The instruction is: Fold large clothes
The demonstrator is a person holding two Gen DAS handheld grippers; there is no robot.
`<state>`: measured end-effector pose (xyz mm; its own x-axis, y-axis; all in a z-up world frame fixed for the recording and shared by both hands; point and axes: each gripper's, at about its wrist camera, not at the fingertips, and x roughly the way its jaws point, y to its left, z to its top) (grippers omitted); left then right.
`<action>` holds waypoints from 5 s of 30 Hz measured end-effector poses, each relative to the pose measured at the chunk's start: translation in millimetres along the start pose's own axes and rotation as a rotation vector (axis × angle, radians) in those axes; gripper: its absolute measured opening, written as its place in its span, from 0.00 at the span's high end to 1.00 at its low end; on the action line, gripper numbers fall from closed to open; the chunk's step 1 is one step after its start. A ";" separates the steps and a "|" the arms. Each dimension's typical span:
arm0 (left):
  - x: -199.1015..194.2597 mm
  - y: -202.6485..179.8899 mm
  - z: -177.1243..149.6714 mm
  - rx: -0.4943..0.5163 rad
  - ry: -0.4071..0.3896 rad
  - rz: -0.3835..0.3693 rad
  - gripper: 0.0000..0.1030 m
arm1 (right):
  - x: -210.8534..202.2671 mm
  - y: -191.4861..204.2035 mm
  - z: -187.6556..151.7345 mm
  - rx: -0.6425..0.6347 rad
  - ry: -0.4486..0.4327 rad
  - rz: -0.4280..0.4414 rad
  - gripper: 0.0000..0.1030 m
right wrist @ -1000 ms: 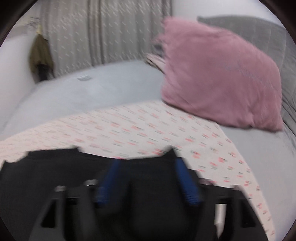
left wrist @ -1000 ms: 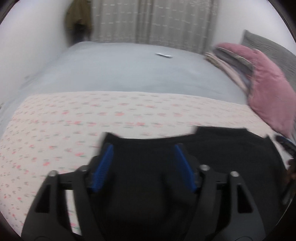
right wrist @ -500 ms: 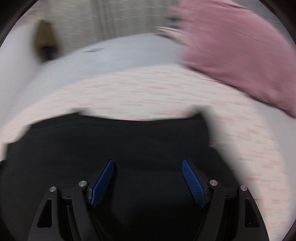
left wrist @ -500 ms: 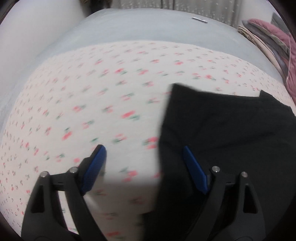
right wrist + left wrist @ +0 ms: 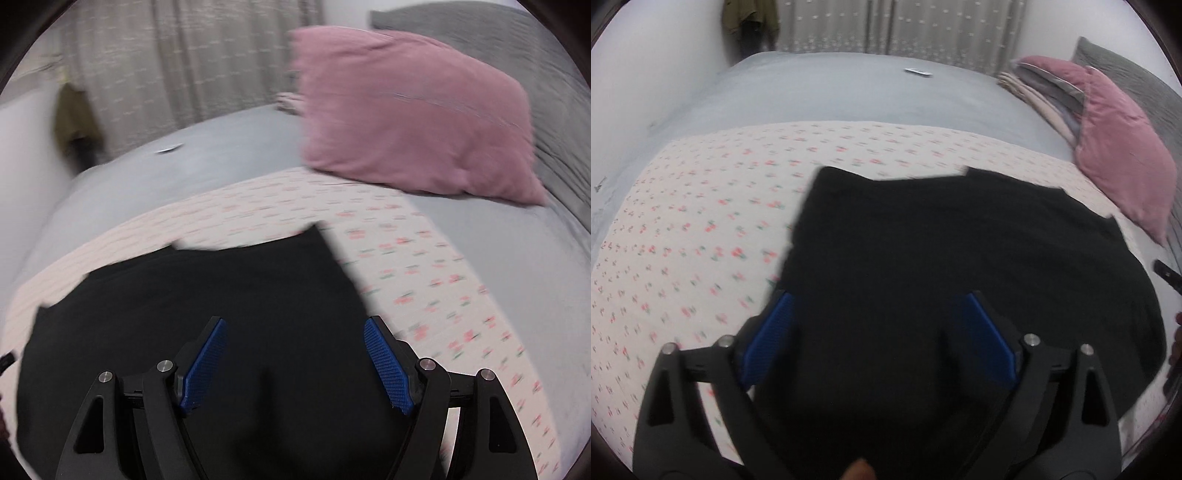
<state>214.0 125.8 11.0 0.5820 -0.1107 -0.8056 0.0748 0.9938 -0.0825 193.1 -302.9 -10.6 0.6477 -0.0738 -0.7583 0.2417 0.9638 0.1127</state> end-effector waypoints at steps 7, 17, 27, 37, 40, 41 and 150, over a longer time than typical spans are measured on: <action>-3.7 -55.5 -58.0 0.072 0.056 -0.052 0.04 | -19.3 78.3 -64.4 -0.108 0.082 0.097 0.23; -25.3 -10.1 -104.8 0.053 -0.013 0.144 0.03 | -27.6 22.5 -122.5 -0.002 0.146 -0.029 0.22; -66.5 39.8 -131.1 -0.175 0.032 0.004 0.03 | -91.6 0.1 -122.7 0.130 0.094 0.040 0.22; -48.6 52.8 -174.8 -0.364 0.207 -0.211 0.03 | -93.3 30.6 -128.7 0.000 0.103 0.043 0.22; -52.7 44.6 -174.1 -0.352 0.160 -0.219 0.03 | -93.1 38.1 -130.1 -0.010 0.101 0.054 0.22; -53.2 42.3 -174.1 -0.362 0.144 -0.234 0.03 | -91.1 38.6 -129.4 -0.011 0.102 0.057 0.22; -122.7 -169.1 -148.5 0.322 -0.164 -0.787 0.14 | -75.2 -83.3 -116.1 0.530 0.150 0.568 0.19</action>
<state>9.6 -26.8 36.7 0.3723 -0.7899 -0.4874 0.7162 0.5784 -0.3904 40.4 -347.8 -37.5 0.6802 0.4646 -0.5670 0.2393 0.5904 0.7708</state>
